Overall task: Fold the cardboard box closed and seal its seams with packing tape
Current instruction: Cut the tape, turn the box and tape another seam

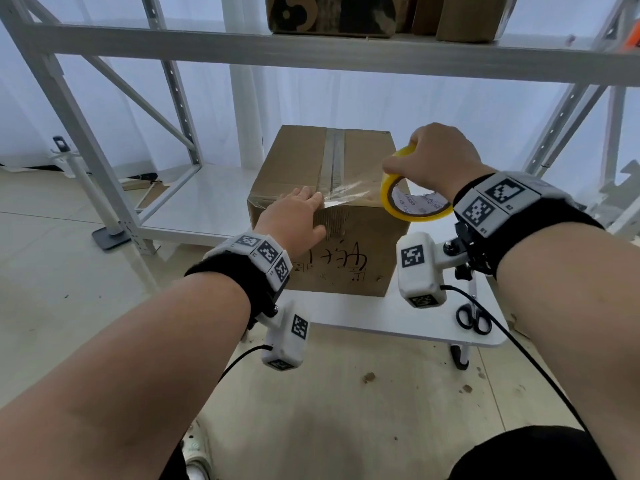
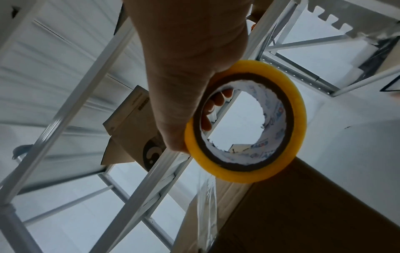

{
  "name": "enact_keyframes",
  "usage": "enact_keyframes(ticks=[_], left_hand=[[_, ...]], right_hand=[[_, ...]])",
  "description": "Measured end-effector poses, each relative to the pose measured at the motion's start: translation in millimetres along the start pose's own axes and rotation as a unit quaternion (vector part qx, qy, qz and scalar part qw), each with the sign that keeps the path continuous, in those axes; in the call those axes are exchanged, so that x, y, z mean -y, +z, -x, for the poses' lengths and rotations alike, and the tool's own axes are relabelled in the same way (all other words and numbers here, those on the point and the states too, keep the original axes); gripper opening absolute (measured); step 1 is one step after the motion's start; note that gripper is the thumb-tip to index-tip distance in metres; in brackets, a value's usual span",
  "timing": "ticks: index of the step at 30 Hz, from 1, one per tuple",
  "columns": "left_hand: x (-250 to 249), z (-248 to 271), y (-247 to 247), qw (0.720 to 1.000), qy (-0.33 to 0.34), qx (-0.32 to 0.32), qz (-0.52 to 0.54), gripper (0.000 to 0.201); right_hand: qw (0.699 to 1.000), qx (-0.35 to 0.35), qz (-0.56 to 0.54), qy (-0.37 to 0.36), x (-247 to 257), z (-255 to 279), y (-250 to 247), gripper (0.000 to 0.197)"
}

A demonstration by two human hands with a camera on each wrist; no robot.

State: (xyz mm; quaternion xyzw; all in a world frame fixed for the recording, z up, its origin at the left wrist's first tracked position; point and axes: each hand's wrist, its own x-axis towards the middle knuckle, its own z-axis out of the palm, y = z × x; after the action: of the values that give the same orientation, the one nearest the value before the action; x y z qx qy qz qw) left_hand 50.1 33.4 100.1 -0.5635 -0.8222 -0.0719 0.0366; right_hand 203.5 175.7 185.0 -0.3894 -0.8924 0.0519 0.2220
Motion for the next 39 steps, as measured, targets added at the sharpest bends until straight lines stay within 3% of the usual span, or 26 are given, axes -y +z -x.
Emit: enact_keyframes(ticks=[9, 14, 19, 23, 30, 39], left_hand=[[-34.8, -11.3, 0.1, 0.990, -0.084, 0.081, -0.076, 0.073], [5.1, -0.8, -2.1, 0.998, -0.030, 0.003, -0.046, 0.062], [56.7, 13.9, -1.1, 0.996, -0.077, -0.024, -0.048, 0.063], [37.6, 9.9, 4.6, 0.994, -0.093, -0.049, -0.030, 0.072], [-12.0, -6.1, 14.8, 0.999, 0.003, -0.052, -0.017, 0.066], [0.8, -8.3, 5.9, 0.998, 0.042, -0.035, -0.033, 0.061]], right_hand=[[0.993, -0.001, 0.110, -0.032, 17.4, -2.5, 7.8, 0.038], [0.990, 0.005, 0.135, -0.030, 19.2, -2.2, 8.0, 0.039], [0.993, 0.017, 0.118, -0.024, 17.4, -2.9, 4.7, 0.039], [0.994, 0.015, 0.106, -0.024, 15.2, -2.9, 3.6, 0.040], [0.992, 0.004, 0.122, -0.033, 14.5, -3.4, 6.8, 0.040], [0.992, 0.010, 0.120, -0.033, 21.5, -2.6, 5.2, 0.039]])
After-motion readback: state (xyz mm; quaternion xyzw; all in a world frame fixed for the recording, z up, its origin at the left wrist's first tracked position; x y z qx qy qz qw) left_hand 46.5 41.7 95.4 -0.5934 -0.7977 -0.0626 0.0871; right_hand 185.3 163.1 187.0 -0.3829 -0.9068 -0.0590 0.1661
